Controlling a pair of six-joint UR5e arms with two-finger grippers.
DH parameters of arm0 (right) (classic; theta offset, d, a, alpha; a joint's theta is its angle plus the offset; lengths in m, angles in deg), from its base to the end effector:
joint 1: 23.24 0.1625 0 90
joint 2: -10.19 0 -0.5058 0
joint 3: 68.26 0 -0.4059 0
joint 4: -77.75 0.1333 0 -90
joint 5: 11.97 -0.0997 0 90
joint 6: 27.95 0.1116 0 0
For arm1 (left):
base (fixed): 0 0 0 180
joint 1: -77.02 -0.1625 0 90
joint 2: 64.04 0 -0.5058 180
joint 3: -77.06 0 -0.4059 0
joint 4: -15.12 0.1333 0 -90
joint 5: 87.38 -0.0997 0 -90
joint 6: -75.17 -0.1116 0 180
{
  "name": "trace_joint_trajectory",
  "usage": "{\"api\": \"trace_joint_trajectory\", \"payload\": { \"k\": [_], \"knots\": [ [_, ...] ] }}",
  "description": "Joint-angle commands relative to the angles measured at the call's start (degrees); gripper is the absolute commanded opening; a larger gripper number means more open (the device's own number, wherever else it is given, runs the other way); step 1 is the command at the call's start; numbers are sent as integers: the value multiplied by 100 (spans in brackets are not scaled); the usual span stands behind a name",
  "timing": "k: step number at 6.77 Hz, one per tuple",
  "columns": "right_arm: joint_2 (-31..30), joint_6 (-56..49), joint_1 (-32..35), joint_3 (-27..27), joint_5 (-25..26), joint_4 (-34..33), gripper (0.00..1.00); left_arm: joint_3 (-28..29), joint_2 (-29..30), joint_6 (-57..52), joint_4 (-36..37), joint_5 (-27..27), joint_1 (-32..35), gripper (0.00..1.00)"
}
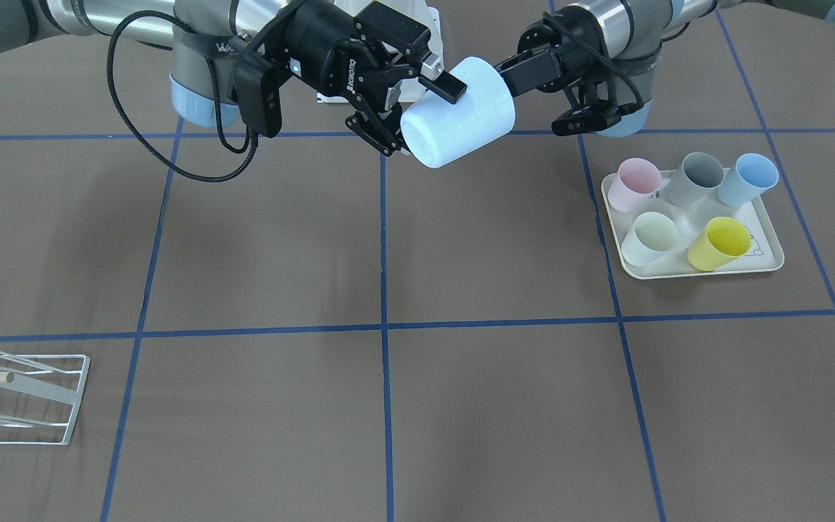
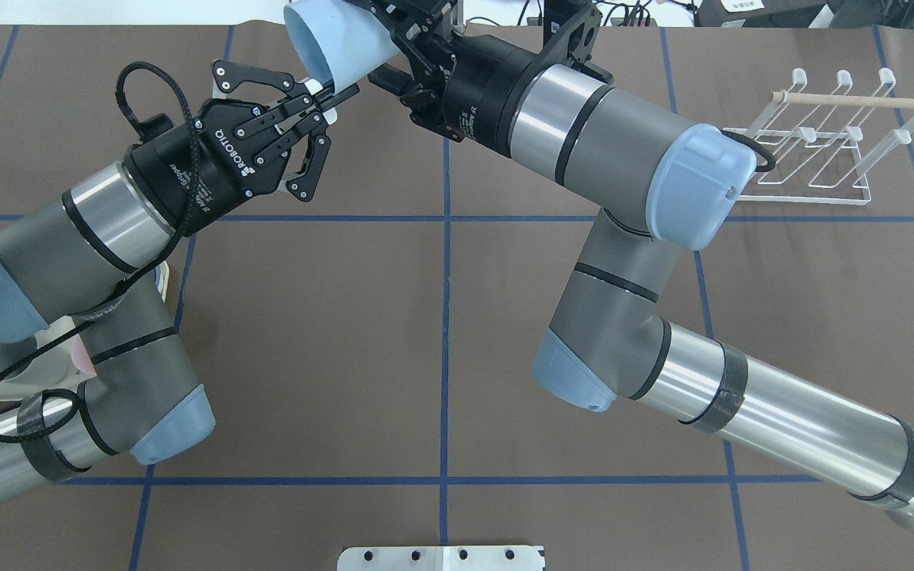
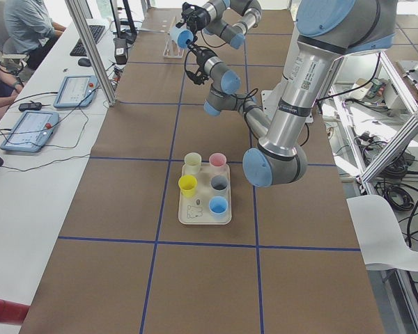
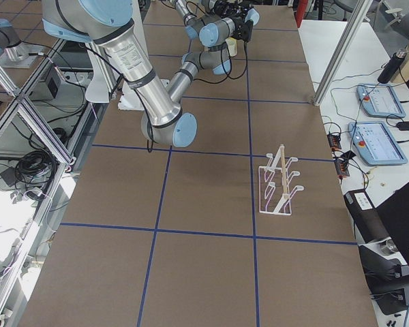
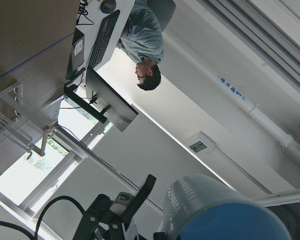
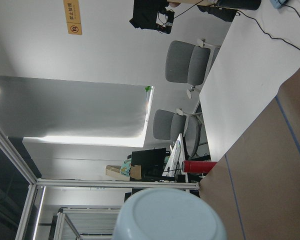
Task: Transfer IKEA cup to right arm and place on rack
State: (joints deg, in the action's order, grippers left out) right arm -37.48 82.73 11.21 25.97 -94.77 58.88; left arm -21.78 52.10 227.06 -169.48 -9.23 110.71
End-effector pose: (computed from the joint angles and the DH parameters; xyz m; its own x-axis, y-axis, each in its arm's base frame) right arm -0.4703 -0.5013 0.1020 -0.5890 0.0208 0.8079 -0.4754 0.7995 -0.3672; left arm 0.3927 -0.4495 0.2374 -0.8448 -0.4743 -0.2477 -0.1498 0.6541 -0.7415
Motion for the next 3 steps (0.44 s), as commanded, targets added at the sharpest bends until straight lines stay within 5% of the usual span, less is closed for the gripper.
{"api": "trace_joint_trajectory", "payload": {
  "k": [1, 2, 3],
  "knots": [
    [3, 6, 0, 0, 1, -3, 93, -3, 14, -11, 3, -1, -29, 0],
    [3, -2, 0, 0, -8, -3, 40, -3, -12, -37, -5, 7, -30, 0],
    [-5, -11, 0, -9, -17, -3, 0, -21, -21, -37, -23, 16, -30, 22]
  ]
}}
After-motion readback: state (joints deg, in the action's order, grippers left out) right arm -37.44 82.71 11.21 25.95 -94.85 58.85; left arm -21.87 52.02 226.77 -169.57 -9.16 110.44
